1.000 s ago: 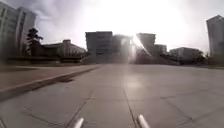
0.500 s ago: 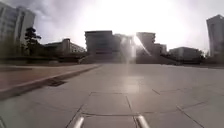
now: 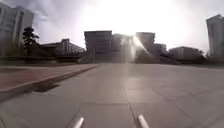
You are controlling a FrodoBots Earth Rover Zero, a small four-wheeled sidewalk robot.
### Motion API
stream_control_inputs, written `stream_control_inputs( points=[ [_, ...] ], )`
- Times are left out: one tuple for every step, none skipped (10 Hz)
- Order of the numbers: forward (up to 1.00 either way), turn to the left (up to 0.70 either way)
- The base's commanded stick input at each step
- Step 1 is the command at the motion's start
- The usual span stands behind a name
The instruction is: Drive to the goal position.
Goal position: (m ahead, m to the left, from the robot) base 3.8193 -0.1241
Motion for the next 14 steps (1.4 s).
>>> stream_control_inputs(
  points=[
    [1.00,0.00],
    [1.00,0.00],
    [1.00,0.00],
    [1.00,0.00],
    [1.00,0.00],
    [1.00,0.00],
    [1.00,0.00],
    [1.00,0.00],
    [1.00,0.00],
    [1.00,0.00],
    [1.00,0.00],
    [1.00,0.00],
    [1.00,0.00],
    [1.00,0.00]
  ],
)
